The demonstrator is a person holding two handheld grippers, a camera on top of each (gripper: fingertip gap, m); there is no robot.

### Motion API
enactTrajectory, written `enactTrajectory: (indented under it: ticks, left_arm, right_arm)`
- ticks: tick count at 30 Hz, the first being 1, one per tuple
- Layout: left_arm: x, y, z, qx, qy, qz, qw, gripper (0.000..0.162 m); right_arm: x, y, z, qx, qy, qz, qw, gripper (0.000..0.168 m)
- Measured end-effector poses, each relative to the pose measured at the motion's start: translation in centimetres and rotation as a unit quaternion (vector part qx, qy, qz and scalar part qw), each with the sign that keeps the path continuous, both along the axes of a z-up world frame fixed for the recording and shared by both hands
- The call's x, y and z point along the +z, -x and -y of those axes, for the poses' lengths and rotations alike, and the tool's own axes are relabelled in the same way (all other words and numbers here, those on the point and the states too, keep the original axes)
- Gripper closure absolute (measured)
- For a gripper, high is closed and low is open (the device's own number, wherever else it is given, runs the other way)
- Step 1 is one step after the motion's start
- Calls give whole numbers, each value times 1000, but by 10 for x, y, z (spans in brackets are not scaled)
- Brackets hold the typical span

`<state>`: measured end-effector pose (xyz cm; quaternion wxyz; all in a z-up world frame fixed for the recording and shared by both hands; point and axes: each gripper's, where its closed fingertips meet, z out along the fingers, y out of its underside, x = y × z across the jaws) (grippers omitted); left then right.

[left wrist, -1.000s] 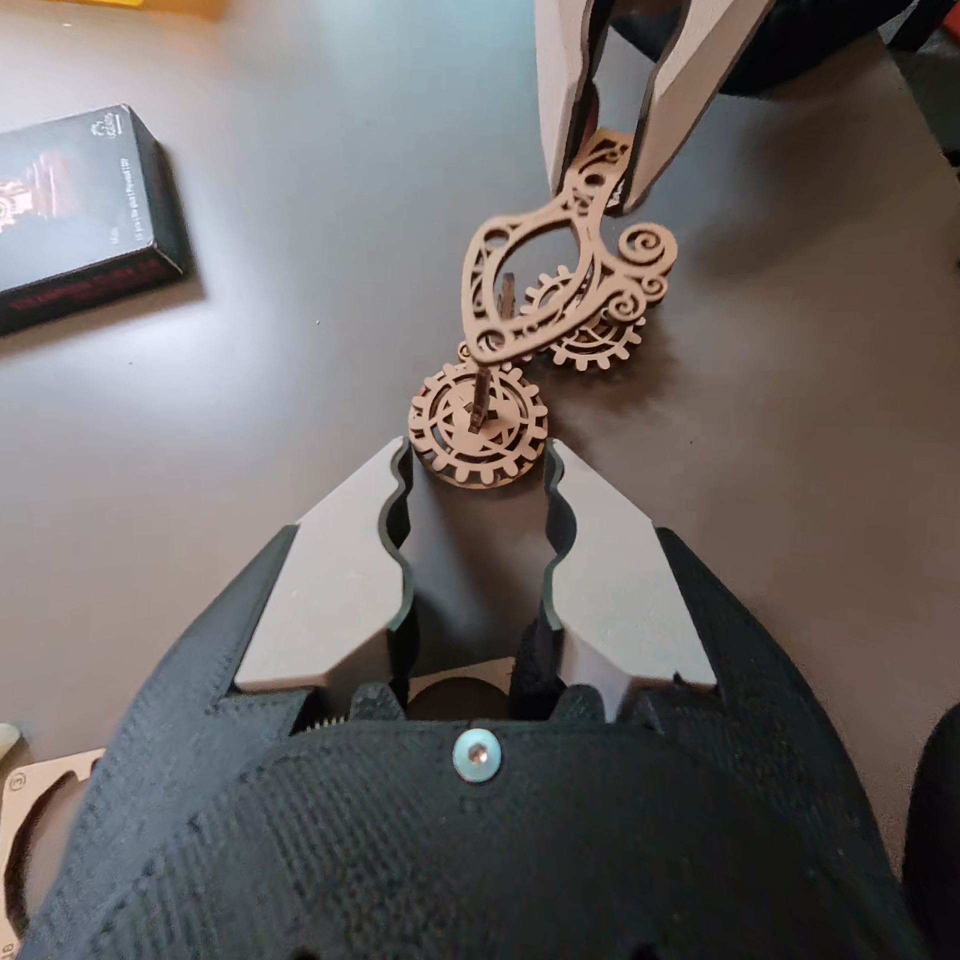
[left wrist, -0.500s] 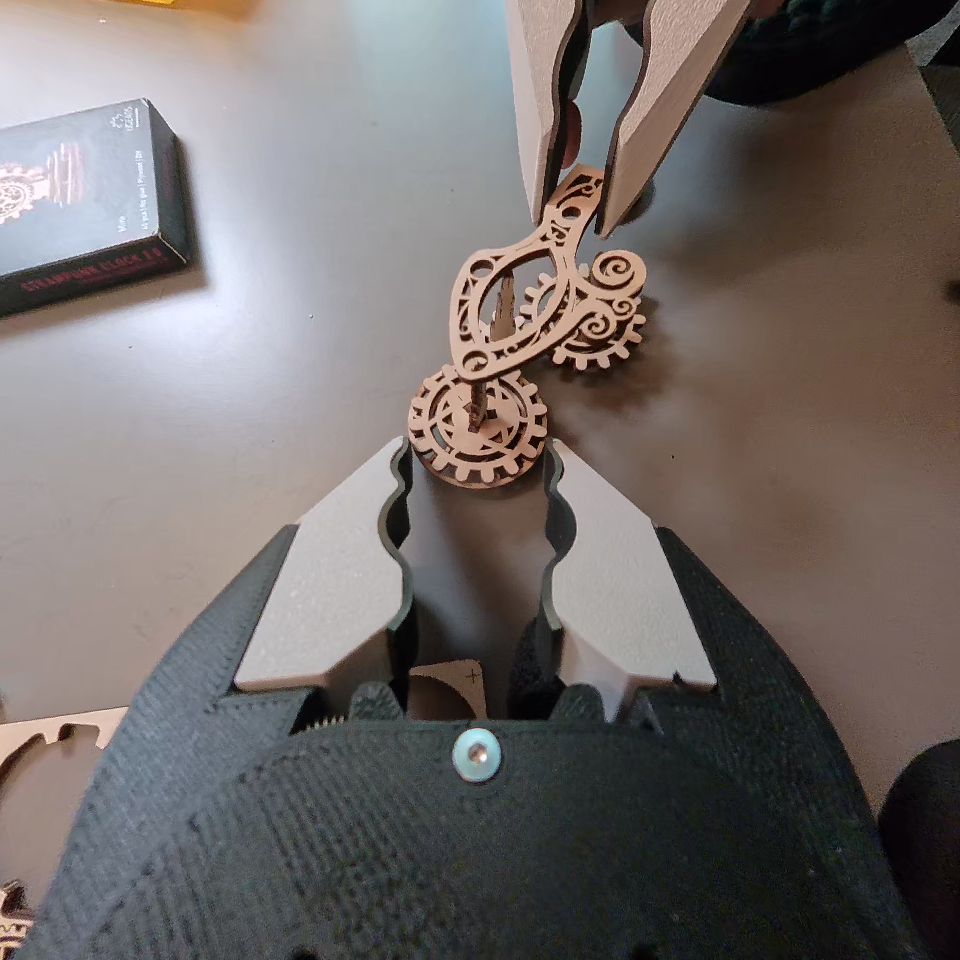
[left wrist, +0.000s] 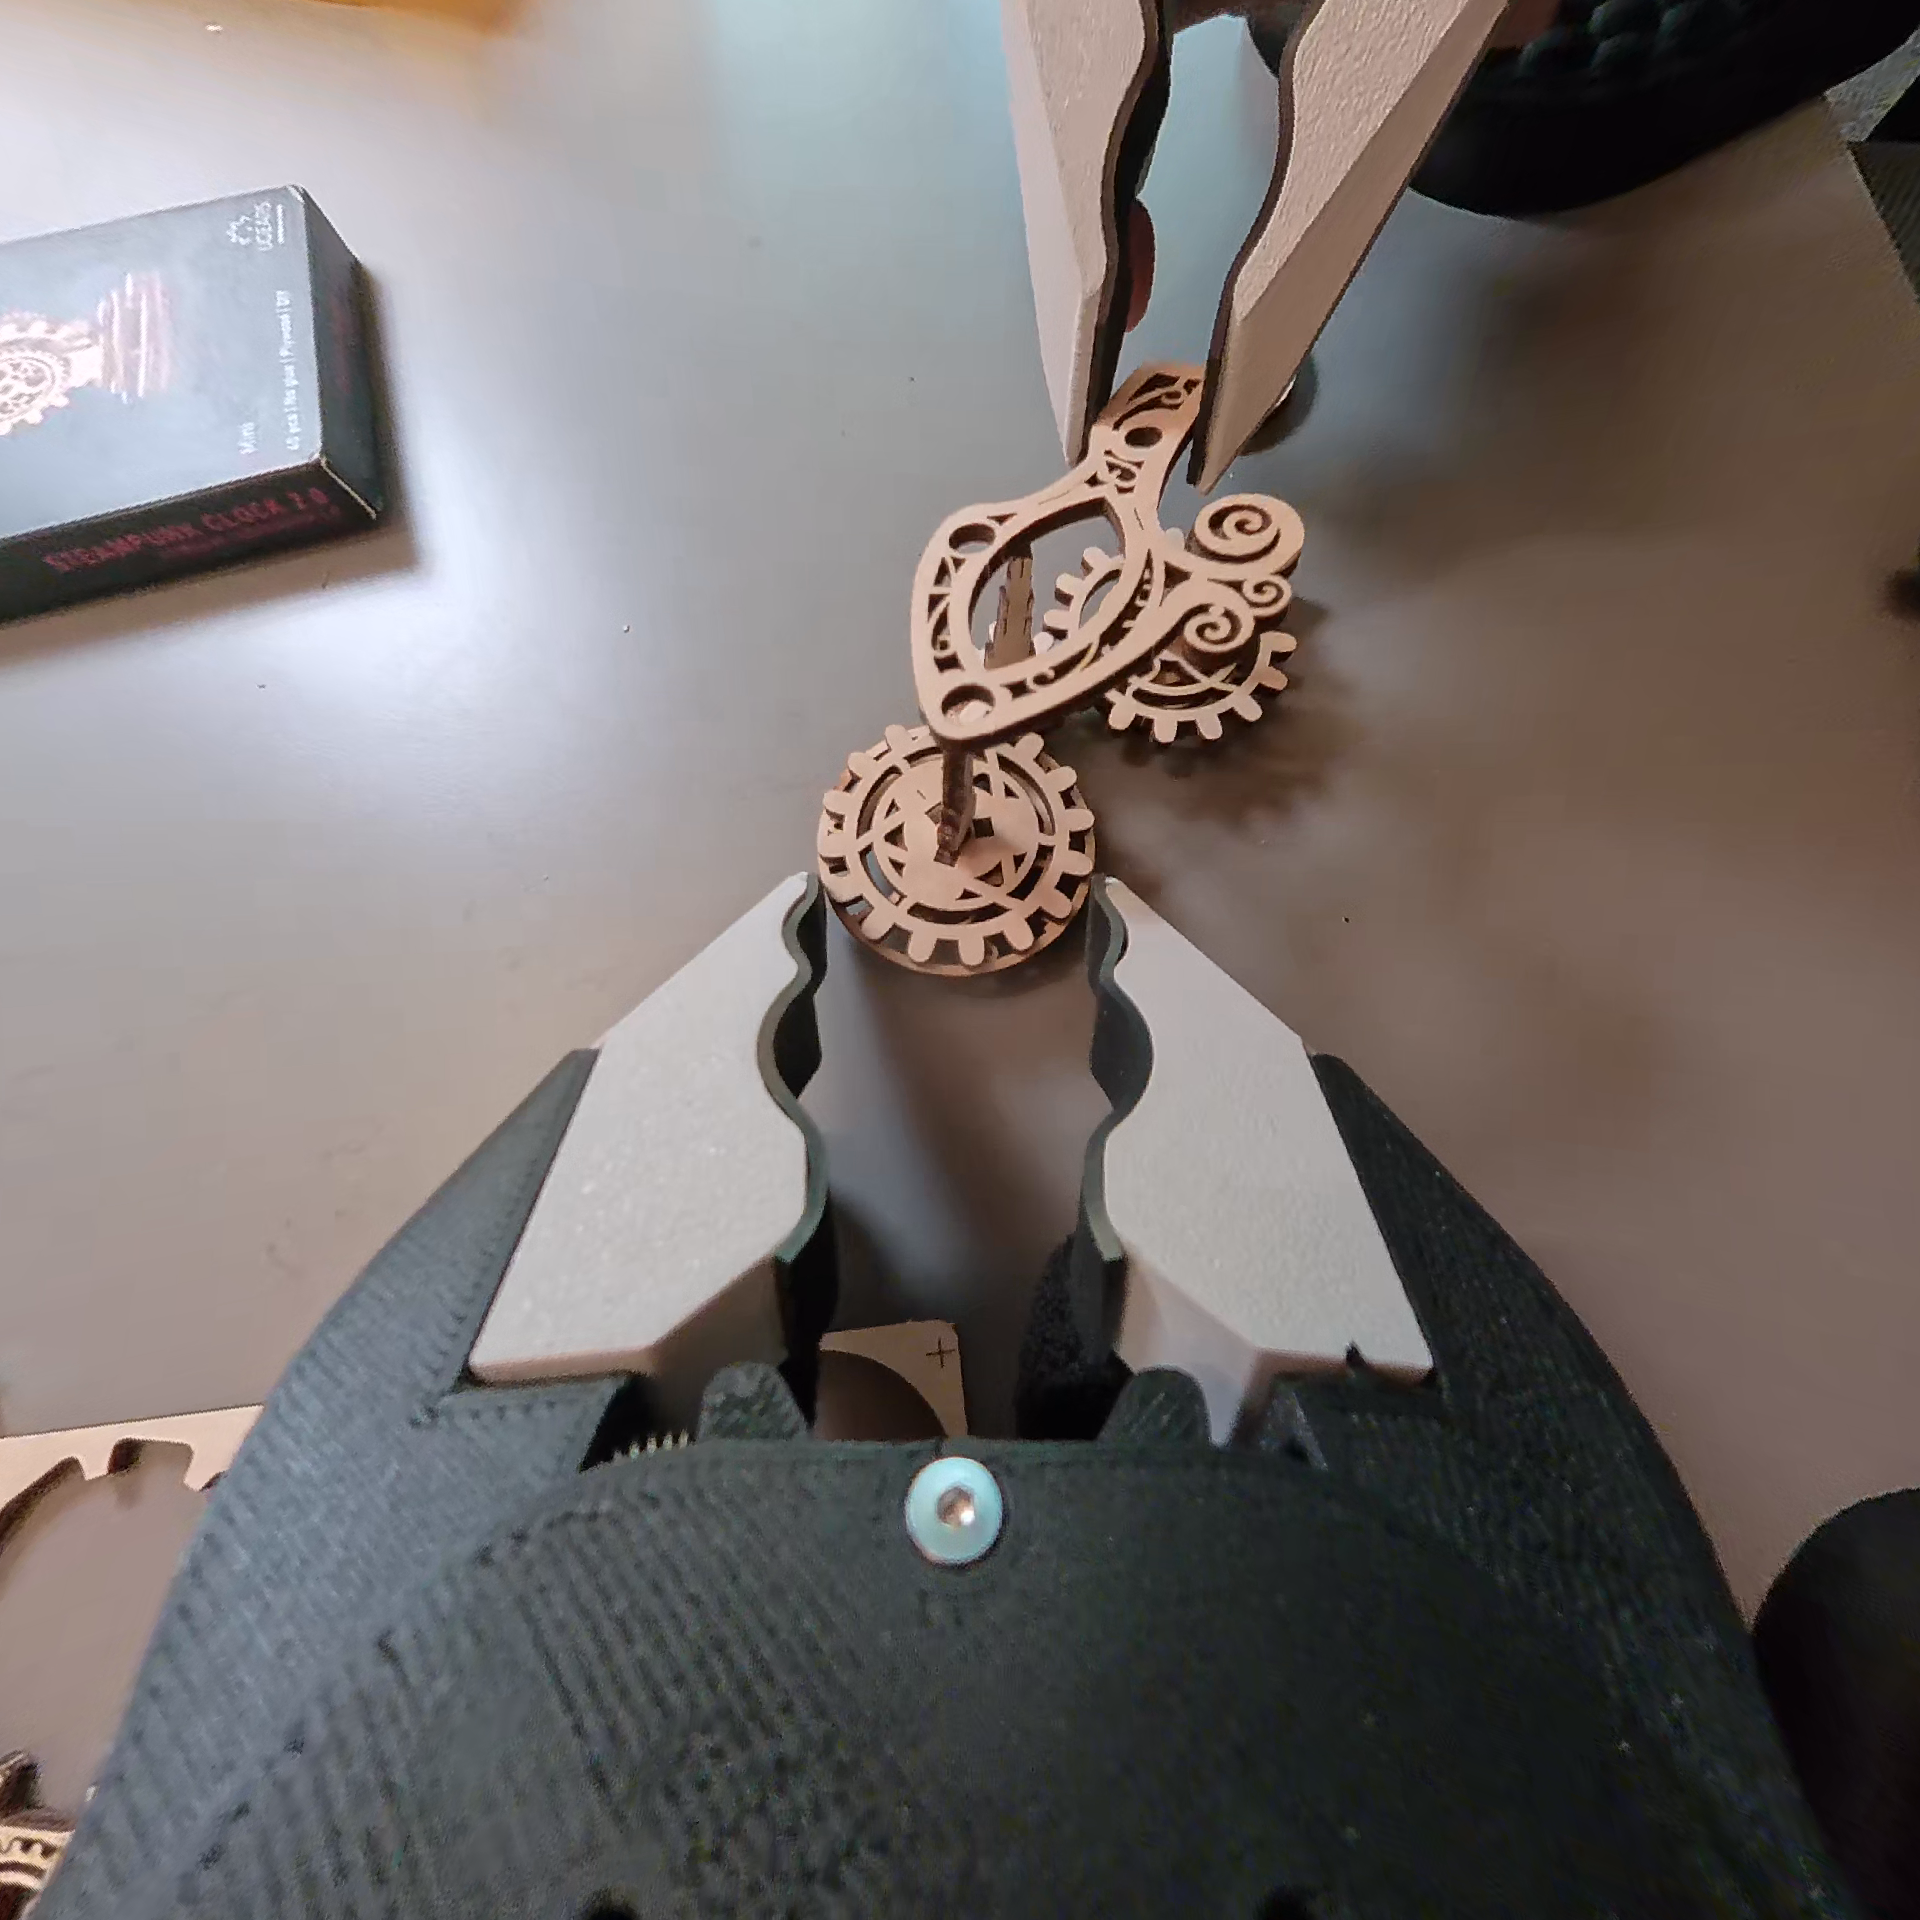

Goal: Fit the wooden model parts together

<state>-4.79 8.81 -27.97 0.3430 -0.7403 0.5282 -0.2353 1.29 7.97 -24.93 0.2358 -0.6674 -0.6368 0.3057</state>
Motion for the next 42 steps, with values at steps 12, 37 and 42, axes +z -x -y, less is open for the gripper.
enactTrajectory:
  ticks: [12,37,42]
  left_arm:
    - [19,6,-2,8,2,30,1000,114]
    - [48,-7,1,-12,-9,90,996,138]
    - [42,-9,3,-17,-8,80,997,139]
  right_arm:
    - [2,1,1,-1,-5,13,1000,153]
    - [3,1,2,-16,-4,17,1000,153]
    - [1,0,3,-27,-1,23,999,153]
